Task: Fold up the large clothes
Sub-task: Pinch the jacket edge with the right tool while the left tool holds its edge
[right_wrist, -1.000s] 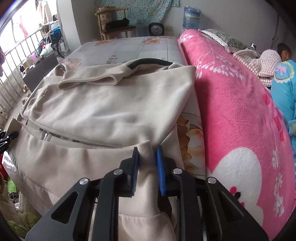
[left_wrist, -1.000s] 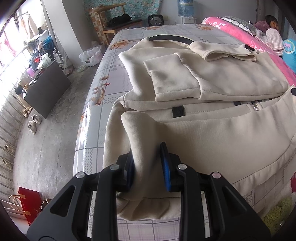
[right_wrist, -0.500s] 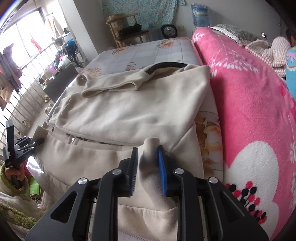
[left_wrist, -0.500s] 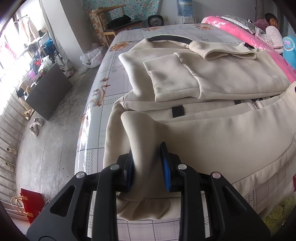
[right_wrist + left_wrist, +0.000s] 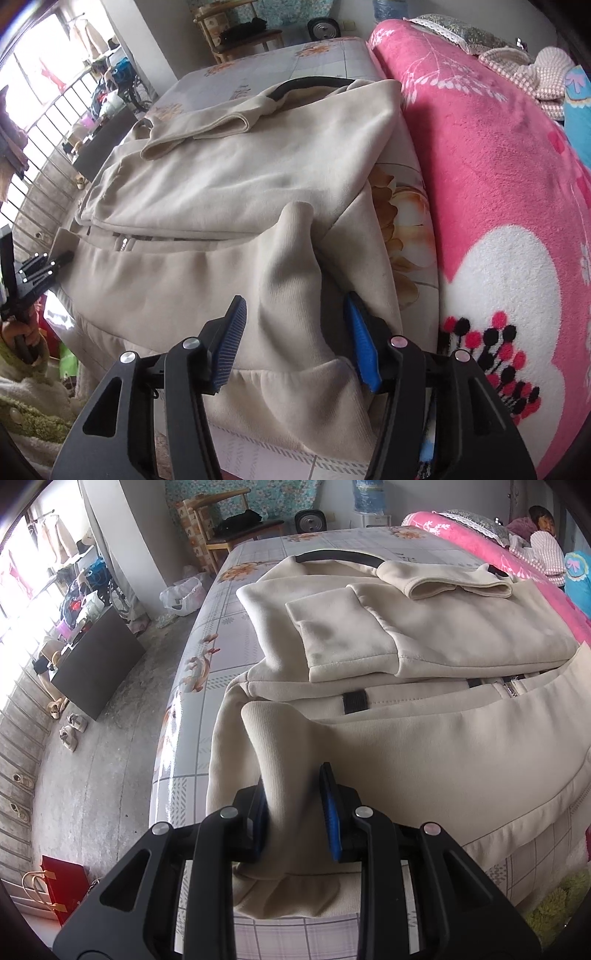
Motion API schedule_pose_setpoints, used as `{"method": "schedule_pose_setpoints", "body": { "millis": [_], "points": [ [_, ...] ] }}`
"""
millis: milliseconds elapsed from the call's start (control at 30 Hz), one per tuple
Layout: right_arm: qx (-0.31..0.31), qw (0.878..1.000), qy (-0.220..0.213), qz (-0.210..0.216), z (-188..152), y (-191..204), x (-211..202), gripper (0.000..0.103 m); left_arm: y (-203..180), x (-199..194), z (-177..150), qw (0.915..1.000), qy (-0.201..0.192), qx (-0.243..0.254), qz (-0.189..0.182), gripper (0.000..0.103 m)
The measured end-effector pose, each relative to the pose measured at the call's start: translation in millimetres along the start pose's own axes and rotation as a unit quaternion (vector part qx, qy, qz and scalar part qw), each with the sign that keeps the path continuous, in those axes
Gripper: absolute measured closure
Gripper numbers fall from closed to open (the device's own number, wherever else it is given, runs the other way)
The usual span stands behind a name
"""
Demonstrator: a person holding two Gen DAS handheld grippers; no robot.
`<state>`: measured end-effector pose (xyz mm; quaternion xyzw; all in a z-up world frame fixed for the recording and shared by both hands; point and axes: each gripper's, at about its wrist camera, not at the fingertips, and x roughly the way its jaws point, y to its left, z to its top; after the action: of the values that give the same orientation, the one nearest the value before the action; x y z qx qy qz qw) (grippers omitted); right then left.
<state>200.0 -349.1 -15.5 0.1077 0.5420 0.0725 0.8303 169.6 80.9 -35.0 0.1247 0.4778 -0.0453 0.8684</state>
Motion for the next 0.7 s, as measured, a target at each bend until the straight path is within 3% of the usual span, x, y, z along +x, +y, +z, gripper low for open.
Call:
{"method": "schedule_pose_setpoints", "body": {
  "millis": [100, 167, 300, 433, 567, 700],
  "points": [
    [0.014, 1.0, 0.006, 0.006, 4, 1, 1, 0.051, 1, 0, 0, 1.0, -0.002, -0.003, -0.002, 0.078],
    [0.006, 1.0, 0.012, -0.016, 3, 6, 1, 0.062, 2, 0, 0, 1.0, -0.002, -0.004, -0.004, 0.078],
    [-0.028, 0.997, 0.007, -0.078, -2, 23, 2, 0.07, 2, 0, 0, 1.0, -0.002, -0.004, -0.006, 0.078],
    [-0.046, 0.993, -0.02, -0.105, -4, 40, -8, 0.09, 3, 0, 0, 1.0, -0.002, -0.004, -0.004, 0.078],
    [-0.056, 0.99, -0.05, -0.115, -6, 54, -21, 0.093, 2, 0, 0, 1.0, -0.002, -0.003, -0.003, 0.078],
    [-0.058, 0.99, -0.047, -0.122, -4, 51, -16, 0.093, 2, 1, 0, 1.0, -0.002, -0.005, -0.004, 0.078]
  ]
}}
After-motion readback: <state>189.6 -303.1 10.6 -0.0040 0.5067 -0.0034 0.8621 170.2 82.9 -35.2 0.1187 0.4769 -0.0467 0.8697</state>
